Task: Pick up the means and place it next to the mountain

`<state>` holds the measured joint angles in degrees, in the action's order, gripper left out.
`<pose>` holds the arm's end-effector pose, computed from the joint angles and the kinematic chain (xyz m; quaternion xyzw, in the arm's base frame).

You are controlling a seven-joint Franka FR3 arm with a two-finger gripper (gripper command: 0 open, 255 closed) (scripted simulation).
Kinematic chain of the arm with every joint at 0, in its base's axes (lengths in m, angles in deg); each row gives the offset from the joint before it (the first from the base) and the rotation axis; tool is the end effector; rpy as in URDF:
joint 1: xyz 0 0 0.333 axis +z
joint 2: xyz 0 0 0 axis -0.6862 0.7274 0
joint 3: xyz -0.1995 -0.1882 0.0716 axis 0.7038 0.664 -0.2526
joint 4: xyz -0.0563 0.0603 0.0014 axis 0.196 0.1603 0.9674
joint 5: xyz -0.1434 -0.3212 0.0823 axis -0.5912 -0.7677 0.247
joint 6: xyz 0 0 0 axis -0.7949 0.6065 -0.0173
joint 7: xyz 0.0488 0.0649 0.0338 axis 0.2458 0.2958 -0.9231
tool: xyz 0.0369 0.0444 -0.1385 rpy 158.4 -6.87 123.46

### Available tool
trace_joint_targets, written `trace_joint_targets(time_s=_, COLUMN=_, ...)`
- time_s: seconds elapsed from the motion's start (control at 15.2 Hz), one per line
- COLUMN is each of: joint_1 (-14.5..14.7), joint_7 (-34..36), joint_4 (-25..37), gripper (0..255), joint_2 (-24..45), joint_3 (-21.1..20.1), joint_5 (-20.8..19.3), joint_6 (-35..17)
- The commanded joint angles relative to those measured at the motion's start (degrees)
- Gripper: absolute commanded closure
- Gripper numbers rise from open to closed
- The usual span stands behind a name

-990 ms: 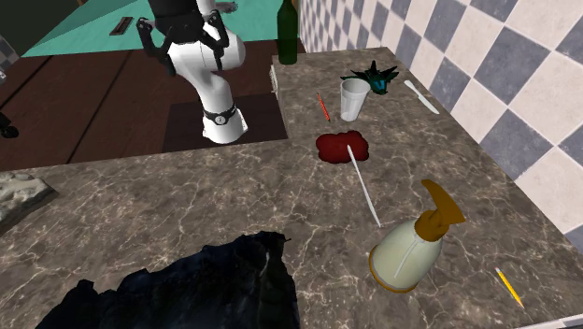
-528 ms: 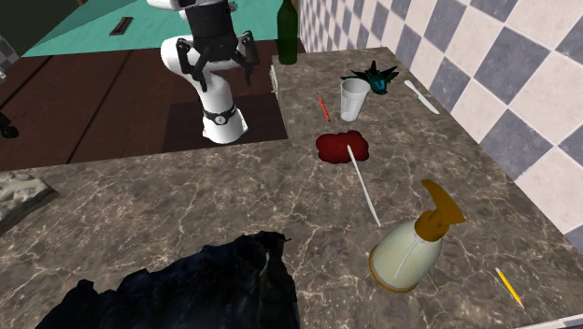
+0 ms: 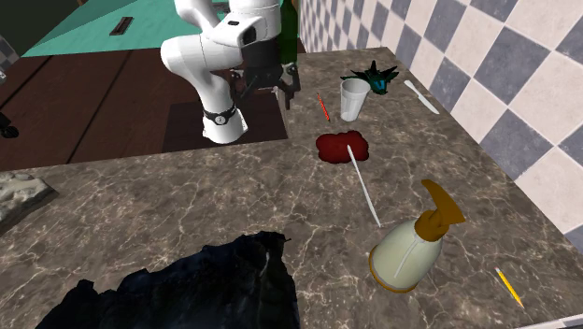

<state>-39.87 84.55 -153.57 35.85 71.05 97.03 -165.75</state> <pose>0.3252 0.1469 0.4408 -0.9984 0.0087 -0.0542 0.0106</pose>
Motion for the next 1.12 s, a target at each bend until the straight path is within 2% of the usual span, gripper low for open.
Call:
trace_joint_targets(time_s=0.0, joint_1=0.3, joint_7=2.6, joint_4=-0.5, gripper=0, joint_2=2.7, joint_3=-2.9, joint_5=0.7, joint_6=-4.2)
trace_joint_targets(time_s=0.33, joint_1=0.0, joint_7=9.3, joint_4=0.3, gripper=0, joint_2=10.3, joint_3=-10.3, joint_5=0.5, joint_6=-13.4)
trace_joint_targets(time_s=0.59, joint_1=-1.9, joint_7=16.2, joint_4=2.4, gripper=0, joint_2=18.0, joint_3=-16.9, joint_5=-2.5, joint_6=-20.3)
trace_joint_targets(time_s=0.86, joint_1=-5.4, joint_7=25.7, joint_4=5.9, gripper=0, joint_2=27.1, joint_3=-24.1, joint_5=-10.2, joint_6=-26.1)
trace_joint_targets(time_s=1.06, joint_1=-8.4, joint_7=36.0, joint_4=9.7, gripper=0, joint_2=35.6, joint_3=-29.2, joint_5=-20.9, joint_6=-28.9)
